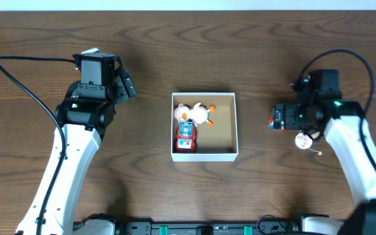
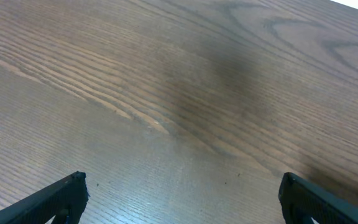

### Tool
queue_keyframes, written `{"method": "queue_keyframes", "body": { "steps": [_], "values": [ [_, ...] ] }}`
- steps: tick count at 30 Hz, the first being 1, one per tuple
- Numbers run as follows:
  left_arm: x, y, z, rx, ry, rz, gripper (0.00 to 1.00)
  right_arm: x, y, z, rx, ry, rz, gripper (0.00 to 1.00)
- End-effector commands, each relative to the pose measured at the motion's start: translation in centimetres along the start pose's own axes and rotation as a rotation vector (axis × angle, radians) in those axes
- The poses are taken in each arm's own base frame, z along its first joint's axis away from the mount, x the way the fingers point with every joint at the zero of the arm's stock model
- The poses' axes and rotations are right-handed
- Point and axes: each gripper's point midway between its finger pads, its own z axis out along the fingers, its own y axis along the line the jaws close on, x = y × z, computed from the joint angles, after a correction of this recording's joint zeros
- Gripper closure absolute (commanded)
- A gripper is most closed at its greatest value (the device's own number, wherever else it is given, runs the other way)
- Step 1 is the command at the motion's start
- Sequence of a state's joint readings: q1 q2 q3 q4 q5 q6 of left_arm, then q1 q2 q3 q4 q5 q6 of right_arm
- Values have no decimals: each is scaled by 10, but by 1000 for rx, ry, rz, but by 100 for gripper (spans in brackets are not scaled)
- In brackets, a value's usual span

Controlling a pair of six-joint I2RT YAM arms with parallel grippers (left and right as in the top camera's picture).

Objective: Pack container
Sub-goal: 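Move the right gripper down toward the Rubik's cube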

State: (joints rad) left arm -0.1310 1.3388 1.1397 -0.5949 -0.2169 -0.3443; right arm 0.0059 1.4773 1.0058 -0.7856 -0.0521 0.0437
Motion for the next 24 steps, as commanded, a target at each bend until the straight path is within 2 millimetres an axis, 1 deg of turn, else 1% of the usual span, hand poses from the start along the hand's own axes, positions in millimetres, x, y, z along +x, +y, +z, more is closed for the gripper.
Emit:
{"method": "queue_keyframes", "body": {
  "steps": [1,7,18,19,22,24],
  "values": [
    [-14,1,-9,2,-40,-27,2,-3,-1,13,23,22,-39,1],
    [-14,1,-9,2,-40,-27,2,-3,-14,35,96,53,-36,1],
    [-14,1,-9,2,-40,-27,2,-5,-11,67,77,78,-29,2],
    [-14,1,-9,2,-40,-27,2,-5,-12,69,77,81,-28,2],
    [-14,1,-9,2,-40,-27,2,-4,-12,74,77,89,-28,11],
    [-14,1,-9,2,-40,-27,2,-4,-12,74,77,89,-28,20]
  ]
}}
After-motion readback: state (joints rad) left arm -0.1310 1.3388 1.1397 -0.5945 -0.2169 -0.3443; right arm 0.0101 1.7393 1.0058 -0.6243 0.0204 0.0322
